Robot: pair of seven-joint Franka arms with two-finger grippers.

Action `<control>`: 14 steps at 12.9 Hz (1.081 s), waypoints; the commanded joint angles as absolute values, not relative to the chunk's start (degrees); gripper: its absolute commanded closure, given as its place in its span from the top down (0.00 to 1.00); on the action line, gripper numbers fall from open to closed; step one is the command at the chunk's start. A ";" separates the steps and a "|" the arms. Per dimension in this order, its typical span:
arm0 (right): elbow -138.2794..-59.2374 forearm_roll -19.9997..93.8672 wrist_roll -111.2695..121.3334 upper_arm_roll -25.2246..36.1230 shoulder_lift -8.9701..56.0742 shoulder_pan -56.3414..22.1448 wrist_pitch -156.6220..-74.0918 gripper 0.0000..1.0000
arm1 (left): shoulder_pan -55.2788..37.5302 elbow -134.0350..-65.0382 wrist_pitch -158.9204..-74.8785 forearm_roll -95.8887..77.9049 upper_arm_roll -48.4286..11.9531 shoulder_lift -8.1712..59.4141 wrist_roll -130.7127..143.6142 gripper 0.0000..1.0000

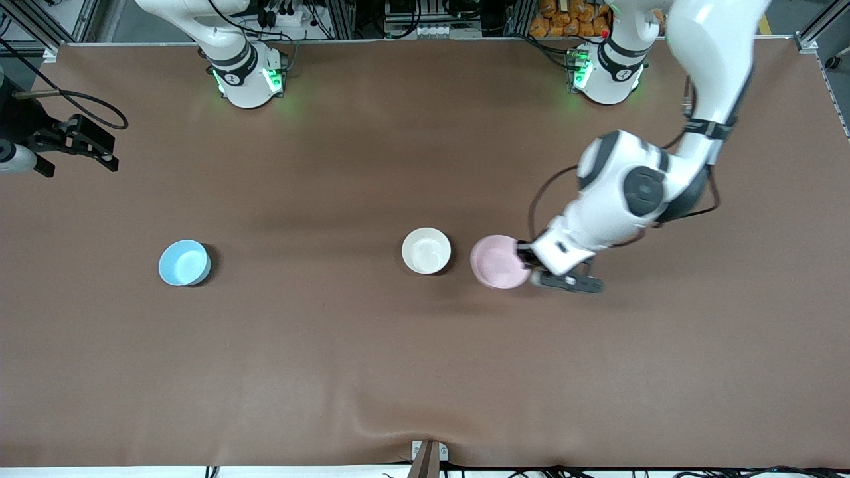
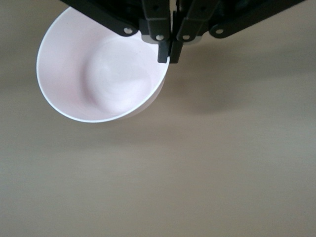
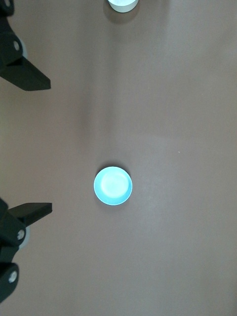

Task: Stack pink and blue bowls on white bowl
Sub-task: 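Carry the pink bowl with the left gripper over the white bowl, then lower the pink bowl into the white bowl and open the left gripper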

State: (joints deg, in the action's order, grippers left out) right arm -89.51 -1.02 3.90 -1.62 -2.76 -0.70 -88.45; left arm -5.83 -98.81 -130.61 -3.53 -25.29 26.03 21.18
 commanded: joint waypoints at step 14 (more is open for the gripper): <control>-88.51 -1.23 4.04 -2.20 -2.37 0.09 -87.71 1.00 | -20.12 -93.16 -136.04 5.36 -23.91 39.02 39.99 0.00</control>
State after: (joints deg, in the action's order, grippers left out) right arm -89.51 -1.02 3.90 -1.64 -2.76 -0.70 -88.45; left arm -18.52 -94.64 -134.24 3.94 -24.52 37.51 37.56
